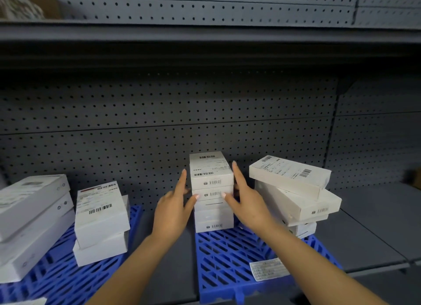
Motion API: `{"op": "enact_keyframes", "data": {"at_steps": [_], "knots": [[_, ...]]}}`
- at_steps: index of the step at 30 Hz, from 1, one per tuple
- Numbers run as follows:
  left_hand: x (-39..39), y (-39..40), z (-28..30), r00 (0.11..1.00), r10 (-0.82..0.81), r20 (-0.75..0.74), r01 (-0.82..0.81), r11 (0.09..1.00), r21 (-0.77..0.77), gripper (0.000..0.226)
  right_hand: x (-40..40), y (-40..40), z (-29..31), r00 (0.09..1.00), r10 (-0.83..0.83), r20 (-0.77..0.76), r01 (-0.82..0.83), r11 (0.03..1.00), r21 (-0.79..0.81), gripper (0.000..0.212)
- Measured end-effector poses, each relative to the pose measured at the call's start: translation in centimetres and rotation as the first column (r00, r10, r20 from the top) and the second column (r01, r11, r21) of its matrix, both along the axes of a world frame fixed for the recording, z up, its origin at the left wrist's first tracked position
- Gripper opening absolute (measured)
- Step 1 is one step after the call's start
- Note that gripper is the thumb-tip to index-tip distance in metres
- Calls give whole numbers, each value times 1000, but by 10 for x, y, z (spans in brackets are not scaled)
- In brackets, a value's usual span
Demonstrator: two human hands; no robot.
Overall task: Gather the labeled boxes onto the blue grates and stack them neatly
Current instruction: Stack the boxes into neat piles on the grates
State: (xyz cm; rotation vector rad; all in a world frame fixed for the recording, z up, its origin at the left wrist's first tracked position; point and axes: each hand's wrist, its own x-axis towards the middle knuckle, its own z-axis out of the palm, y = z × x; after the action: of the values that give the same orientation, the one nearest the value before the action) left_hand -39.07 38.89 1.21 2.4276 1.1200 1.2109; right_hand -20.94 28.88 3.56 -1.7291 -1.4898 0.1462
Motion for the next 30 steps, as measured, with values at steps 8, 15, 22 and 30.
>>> {"op": "enact_keyframes", "data": {"at_steps": [8,15,22,30], "knots": [[0,-1,2,997,34,-69,-17,970,241,88,-3,-1,0,1000,8,31,-11,995,99,83],[-2,0,9,986,66,-152,-32,976,215,70,0,5,0,983,-34,178,28,999,36,68],[-5,-3,23,953,135,-269,-67,967,247,61,3,3,7,969,-41,243,40,999,7,65],[0,-30,58,941,117,-317,5,933,359,83,-3,-39,42,978,70,196,-87,993,81,66]]}}
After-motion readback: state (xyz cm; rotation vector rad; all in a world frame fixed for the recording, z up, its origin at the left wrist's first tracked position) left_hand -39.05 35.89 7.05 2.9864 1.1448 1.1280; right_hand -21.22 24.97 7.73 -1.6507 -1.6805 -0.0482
